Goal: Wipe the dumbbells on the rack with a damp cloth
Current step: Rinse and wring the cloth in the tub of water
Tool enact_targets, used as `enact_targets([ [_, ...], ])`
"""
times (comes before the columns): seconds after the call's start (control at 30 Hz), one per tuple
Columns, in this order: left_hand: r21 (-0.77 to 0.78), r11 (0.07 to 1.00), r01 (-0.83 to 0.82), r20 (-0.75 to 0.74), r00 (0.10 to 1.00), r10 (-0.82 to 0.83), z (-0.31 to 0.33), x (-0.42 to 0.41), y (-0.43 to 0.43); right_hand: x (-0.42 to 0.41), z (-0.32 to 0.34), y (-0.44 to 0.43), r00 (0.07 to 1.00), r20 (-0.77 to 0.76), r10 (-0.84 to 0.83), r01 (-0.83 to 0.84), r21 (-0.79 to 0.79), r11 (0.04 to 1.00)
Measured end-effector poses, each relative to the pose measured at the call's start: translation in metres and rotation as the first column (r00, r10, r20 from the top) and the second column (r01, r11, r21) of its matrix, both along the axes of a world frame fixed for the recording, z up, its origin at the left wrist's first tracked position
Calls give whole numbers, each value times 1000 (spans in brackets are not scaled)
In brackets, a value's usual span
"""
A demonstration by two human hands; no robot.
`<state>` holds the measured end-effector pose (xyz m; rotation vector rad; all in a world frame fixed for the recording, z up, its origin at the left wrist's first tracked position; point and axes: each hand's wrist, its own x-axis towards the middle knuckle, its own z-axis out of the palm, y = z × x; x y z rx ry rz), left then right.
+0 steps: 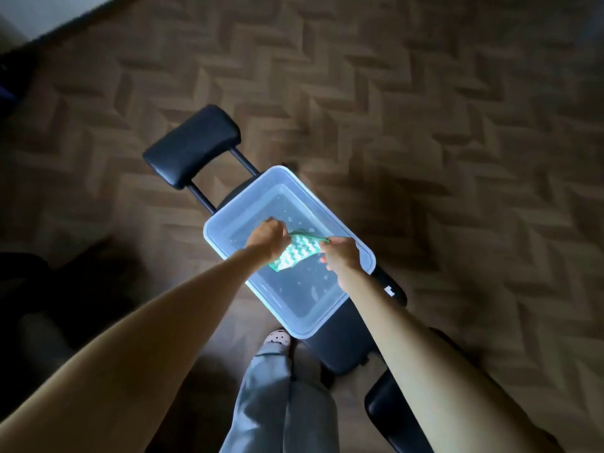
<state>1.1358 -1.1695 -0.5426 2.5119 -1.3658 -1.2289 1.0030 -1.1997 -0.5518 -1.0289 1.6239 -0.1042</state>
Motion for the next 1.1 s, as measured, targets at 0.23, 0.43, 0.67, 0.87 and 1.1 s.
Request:
enact_targets([
  [0.23,68,985,161,-90,984,-154,-89,-1,-14,24,-75,-6,941,239,-239,192,202,960],
  [0.43,164,963,214,62,972,-227,-126,14,-18,19,-116,-10,979,-121,164,-159,51,986],
  [0.67,227,914,336,-8,939,-343,-122,23,-21,15,-111,-14,915,-252,316,-323,14,946],
  [0.87,371,834,408,114,871,-477,-127,16,-8,12,-108,-4,807,-330,489,-503,49,863],
  [1.1,227,923,312,211,909,-359,-98,14,-12,3,-85,-3,949,-236,212,-237,-87,968],
])
